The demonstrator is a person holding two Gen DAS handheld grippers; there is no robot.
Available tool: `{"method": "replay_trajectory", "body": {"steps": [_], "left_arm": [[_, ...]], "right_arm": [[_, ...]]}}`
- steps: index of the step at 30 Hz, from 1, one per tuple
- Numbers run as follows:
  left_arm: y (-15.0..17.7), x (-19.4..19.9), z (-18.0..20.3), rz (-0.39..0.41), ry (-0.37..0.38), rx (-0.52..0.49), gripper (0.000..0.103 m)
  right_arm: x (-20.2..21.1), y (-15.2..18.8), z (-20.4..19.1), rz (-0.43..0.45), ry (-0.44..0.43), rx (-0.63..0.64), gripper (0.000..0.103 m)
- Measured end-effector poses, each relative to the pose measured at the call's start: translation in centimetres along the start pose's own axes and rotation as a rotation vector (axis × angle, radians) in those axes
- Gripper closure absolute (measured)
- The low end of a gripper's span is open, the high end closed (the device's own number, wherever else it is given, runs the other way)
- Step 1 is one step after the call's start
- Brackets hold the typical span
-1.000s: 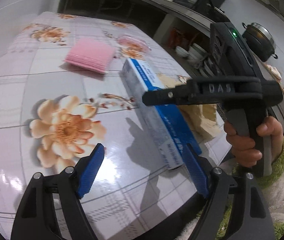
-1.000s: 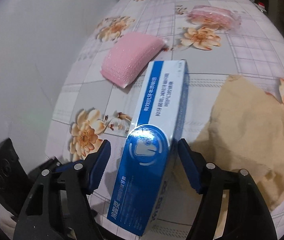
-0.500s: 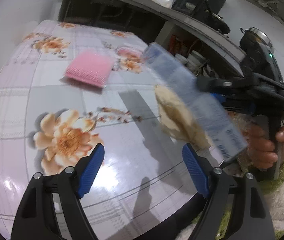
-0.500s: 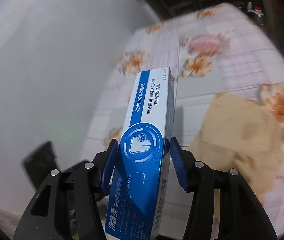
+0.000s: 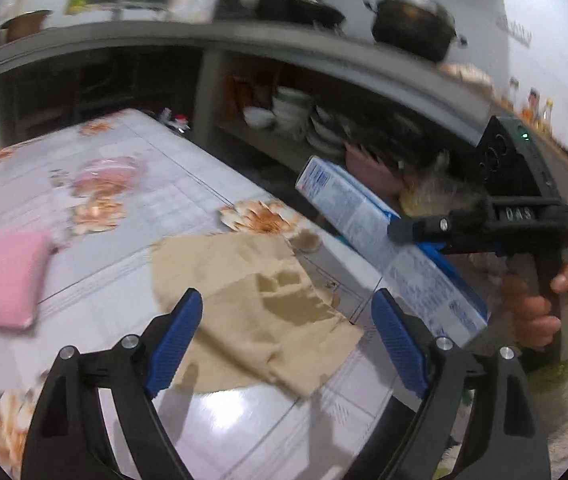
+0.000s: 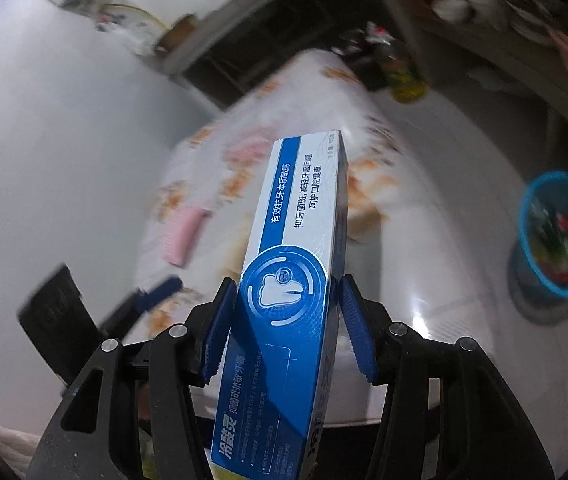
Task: Collect trash
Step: 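Grasp the blue box with the right tool from the left tool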
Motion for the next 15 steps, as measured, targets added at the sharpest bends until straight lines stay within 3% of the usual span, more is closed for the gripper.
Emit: {"method": "replay_trajectory", "body": {"steps": [6, 10, 15], "left_arm": [[0.6, -5.9, -1.6, -0.165, -0.100, -0.047, 0.019], [1.4, -7.8, -2.2, -0.227, -0.158, -0.090, 0.019], [1.2, -8.5, -2.3, -0.231, -0.220, -0.123, 0.031]], "right_arm": [[-2.0, 0.8, 1.5, -0.052, 0.066, 0.013, 0.053], [-3.0, 1.4, 1.9, -0.058, 0.126, 0.057, 0.053], [-3.5, 1.4, 2.3, -0.058, 0.117, 0.061, 0.053]]}}
Point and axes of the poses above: each gripper's, at about its wrist camera, not at the fingertips, and x roughly against the way its jaws point, z to its right, y to its underside, the point moved 4 cm from there along -x, roughly the way its jaws point, and after that the axes turned 6 degrees about y, right-handed, at the moved point
